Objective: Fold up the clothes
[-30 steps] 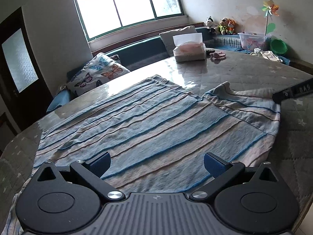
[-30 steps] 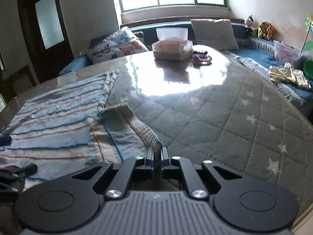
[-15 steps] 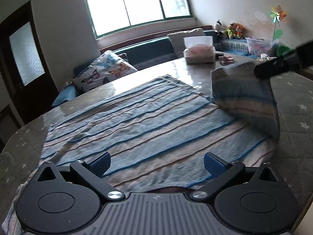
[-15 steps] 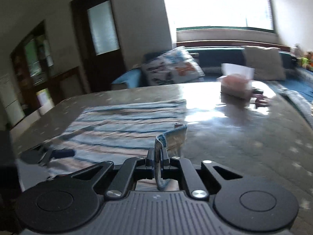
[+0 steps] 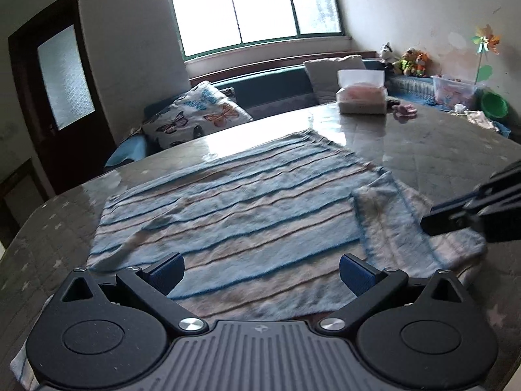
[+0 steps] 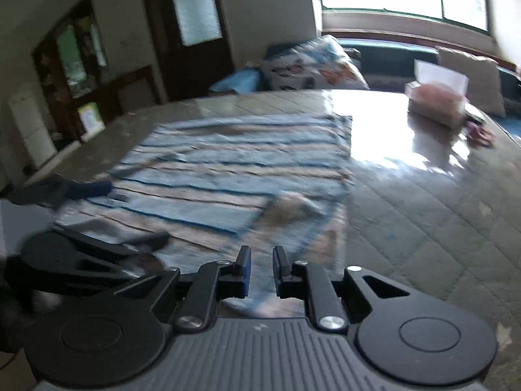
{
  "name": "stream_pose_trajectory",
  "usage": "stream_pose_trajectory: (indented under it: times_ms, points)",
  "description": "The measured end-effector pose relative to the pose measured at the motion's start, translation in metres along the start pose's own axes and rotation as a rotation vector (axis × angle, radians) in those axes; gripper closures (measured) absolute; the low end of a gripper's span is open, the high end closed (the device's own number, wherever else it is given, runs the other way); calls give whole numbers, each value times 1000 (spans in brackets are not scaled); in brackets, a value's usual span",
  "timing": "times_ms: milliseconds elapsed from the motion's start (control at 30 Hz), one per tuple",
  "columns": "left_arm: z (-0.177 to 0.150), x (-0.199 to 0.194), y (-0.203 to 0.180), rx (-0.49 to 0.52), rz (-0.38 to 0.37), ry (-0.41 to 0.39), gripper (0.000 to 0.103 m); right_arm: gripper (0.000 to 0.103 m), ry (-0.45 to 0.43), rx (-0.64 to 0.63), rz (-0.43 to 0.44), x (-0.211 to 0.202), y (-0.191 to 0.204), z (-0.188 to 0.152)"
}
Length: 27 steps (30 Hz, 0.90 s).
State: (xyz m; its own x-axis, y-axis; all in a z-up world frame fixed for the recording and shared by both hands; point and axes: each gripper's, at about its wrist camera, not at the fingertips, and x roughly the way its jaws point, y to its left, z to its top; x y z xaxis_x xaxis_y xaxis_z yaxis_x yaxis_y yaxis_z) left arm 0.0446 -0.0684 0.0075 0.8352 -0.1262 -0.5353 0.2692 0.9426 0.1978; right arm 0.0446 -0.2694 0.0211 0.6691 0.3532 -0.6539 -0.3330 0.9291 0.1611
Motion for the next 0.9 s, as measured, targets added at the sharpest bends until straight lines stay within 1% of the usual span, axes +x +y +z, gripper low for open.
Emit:
stream_pose_trajectory:
  times_ms: [133,333,433,600,667,800,900]
  points:
    - [6,5,-12,25,-30,-5,0,89,26,-13,-33,2,-9,-1]
    - [6,18,-26,42,-62,20,0,88,63,-33,-81,6,-23,-1]
    - [4,21,-30,51,-76,30,0,88,33,-50,-88,12,-27,15]
    - [1,29,-34,61,-78,52,0,87,8,-66,-77,39,-35,42]
    - [0,31,-34,59,-82,59,0,87,11,-74,-70,49,-34,47]
    - [0,31,-34,54,-86,61,0,85,52,-106,-72,75,-31,48]
    - [0,28,-31,44,-83,60,0,83,42,-132,-81,75,-26,47]
